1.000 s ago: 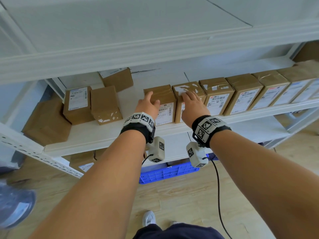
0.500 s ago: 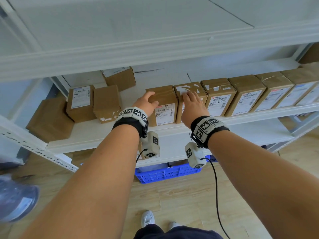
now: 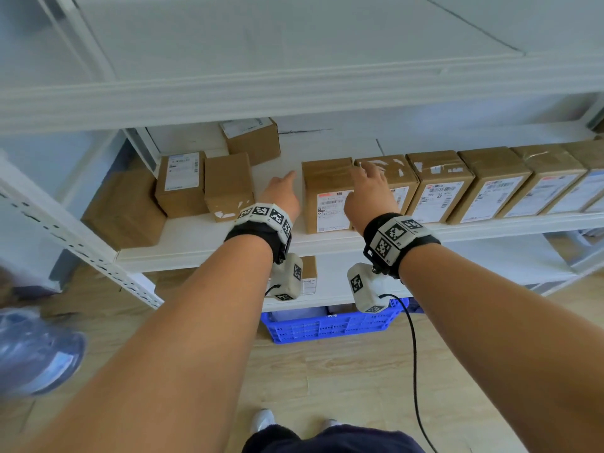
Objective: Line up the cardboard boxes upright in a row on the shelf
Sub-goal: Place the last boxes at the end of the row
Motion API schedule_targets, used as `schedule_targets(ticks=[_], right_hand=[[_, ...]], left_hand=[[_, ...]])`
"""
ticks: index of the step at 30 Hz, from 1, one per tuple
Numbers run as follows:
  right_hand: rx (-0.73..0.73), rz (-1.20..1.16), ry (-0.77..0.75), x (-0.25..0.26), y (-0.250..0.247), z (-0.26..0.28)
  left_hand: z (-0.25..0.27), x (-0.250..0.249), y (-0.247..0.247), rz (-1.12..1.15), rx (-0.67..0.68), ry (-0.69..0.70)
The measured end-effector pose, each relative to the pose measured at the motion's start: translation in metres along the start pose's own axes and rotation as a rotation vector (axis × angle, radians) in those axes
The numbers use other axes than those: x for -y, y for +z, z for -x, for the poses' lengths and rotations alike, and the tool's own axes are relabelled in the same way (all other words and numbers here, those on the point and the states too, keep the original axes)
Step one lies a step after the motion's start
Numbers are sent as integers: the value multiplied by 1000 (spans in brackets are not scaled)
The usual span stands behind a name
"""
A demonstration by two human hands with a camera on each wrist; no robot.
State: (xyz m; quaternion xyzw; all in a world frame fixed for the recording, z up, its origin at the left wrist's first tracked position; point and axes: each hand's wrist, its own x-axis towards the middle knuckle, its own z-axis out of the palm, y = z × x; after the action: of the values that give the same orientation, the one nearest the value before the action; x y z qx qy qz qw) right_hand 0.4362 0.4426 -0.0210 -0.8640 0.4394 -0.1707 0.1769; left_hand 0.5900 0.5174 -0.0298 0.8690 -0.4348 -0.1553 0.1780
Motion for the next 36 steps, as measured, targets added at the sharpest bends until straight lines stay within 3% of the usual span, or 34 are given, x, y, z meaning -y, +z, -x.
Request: schedule_targets(ticks=[9,16,30,36], right_hand=[[-67,-120,-64,89,51,-1],[51,-138,-36,149,98,2],[247,-151,186,166,135,-38],[191,-244,220,164,151,-63]], left_hand=[[16,101,-43,-28,-123,-84],[10,169,-70,-43,-92,-93],[-25,196,-72,-105,-137,55],[-48,200,-66,-155,-146,41]])
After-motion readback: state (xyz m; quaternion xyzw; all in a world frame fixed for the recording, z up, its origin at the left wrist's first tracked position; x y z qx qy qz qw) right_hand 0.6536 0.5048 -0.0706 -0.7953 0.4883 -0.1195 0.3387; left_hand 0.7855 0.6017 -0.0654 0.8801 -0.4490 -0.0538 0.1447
